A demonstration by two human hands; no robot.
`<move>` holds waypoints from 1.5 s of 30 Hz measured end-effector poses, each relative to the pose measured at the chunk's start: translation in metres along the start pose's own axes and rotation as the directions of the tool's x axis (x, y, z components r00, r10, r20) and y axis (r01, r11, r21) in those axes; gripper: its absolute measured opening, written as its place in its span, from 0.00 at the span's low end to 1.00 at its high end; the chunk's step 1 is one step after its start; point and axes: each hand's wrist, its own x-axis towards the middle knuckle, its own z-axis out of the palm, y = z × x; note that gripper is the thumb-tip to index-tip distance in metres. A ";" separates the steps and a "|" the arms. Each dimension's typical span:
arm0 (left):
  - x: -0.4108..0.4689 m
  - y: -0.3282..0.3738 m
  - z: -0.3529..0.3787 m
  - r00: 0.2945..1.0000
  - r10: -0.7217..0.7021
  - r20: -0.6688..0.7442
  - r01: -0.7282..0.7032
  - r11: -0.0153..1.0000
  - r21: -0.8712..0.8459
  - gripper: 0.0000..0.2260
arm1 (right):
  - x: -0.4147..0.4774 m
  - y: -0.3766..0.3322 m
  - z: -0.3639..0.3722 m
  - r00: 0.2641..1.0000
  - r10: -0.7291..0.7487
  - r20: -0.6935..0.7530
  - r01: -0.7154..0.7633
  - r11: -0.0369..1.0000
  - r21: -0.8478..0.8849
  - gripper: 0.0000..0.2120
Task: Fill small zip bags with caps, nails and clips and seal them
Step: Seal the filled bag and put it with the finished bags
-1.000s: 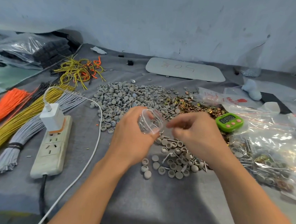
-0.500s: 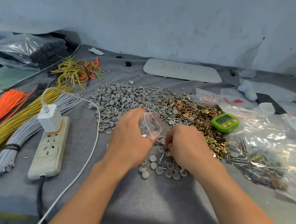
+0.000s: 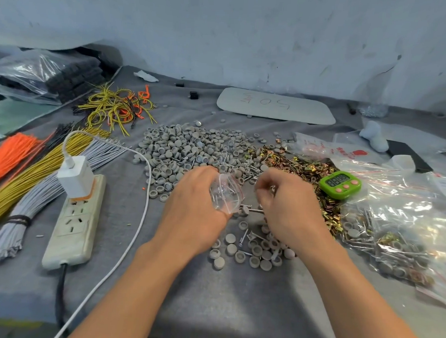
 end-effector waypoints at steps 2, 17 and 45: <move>0.000 0.001 0.003 1.000 0.001 0.013 -0.002 1.000 0.023 0.13 | -0.004 -0.004 -0.006 0.990 -0.090 -0.106 0.110 0.974 0.199 0.11; 0.007 0.003 0.000 0.964 -0.260 -0.052 0.227 0.909 -0.350 0.12 | 0.000 0.000 -0.004 0.981 -0.003 0.194 -0.007 0.999 0.049 0.09; 0.001 0.017 0.000 0.979 -0.193 0.071 0.206 0.924 -0.322 0.14 | -0.002 -0.013 0.002 0.953 0.079 -0.294 0.086 0.857 0.508 0.13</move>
